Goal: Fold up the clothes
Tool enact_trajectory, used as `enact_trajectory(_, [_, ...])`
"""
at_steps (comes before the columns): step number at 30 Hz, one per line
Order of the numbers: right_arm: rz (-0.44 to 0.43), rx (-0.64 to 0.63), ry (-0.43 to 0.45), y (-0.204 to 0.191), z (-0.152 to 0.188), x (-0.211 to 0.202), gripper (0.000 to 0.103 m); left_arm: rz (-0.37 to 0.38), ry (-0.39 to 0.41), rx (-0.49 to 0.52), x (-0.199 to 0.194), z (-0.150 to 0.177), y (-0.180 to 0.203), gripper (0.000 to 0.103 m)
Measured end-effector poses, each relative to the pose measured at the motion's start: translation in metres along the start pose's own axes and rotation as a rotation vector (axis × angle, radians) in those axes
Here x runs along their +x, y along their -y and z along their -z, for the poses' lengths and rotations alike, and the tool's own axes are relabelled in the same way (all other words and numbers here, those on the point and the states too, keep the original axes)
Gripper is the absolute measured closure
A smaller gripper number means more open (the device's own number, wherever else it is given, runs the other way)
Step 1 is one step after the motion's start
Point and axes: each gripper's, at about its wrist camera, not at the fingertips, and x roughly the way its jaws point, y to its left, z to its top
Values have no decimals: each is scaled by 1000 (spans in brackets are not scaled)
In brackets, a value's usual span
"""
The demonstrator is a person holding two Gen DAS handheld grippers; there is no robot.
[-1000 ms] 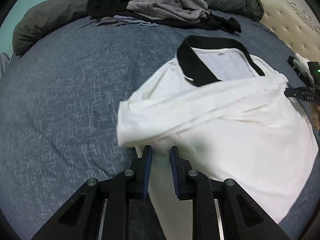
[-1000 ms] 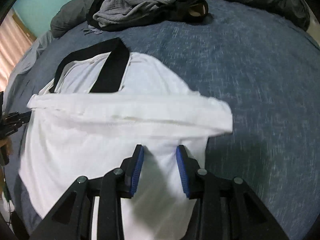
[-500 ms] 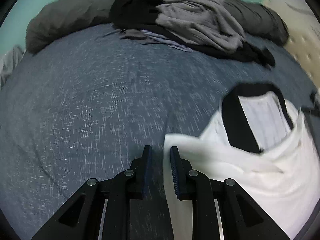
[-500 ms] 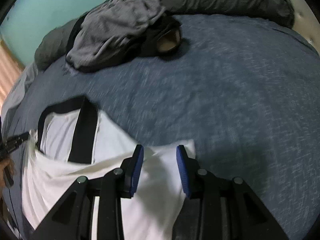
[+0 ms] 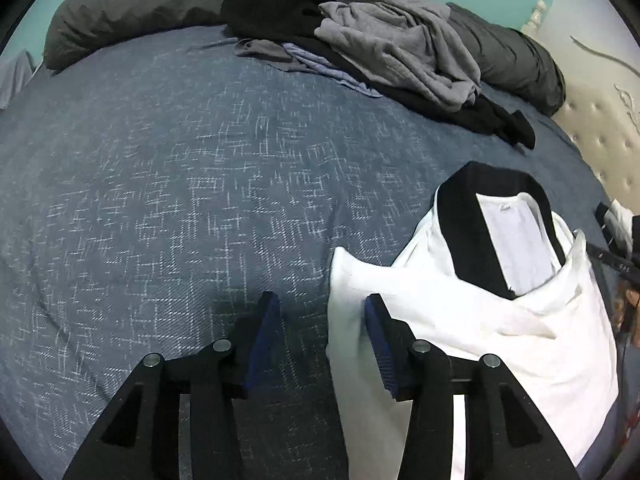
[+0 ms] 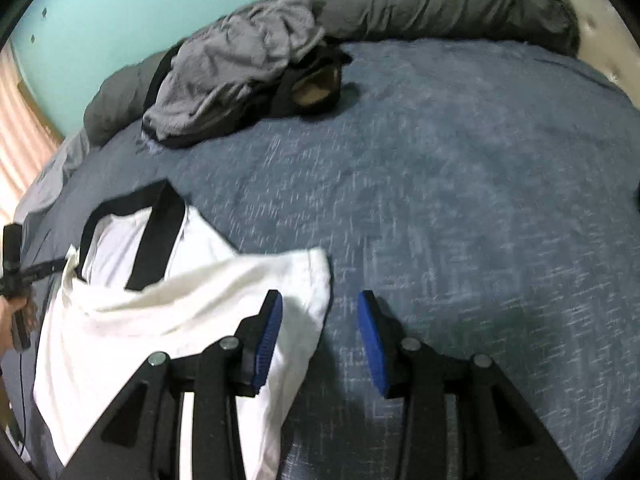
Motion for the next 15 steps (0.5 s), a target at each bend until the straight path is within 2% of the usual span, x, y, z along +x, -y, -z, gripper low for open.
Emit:
enact_trajectory(4, [-10, 36, 17, 0, -6, 6, 64, 45, 23, -40, -2, -1, -4, 55])
enact_trajectory(5, [2, 35, 16, -2, -7, 8, 64, 54, 13, -32, -1, -3, -3, 59])
enact_trajectory(6, [24, 26, 14, -4, -9, 11, 64, 56, -1, -13, 1, -5, 0, 79])
enact_trajectory(7, [58, -4, 12, -10, -10, 13, 68, 56, -16, 10, 3, -6, 3, 94])
enact_trajectory(8, [76, -40, 17, -17, -10, 13, 75, 54, -18, 25, 2, -7, 5, 96])
enact_trajectory(9, [77, -68, 25, -22, -10, 12, 91, 50, -16, 38, 0, -7, 6, 99])
enact_trajectory(10, [76, -90, 31, -27, -10, 10, 98, 47, -14, 51, -2, -8, 8, 99])
enact_trajectory(15, [76, -89, 105, -33, -11, -11, 99, 34, 80, 56, -32, -13, 8, 101])
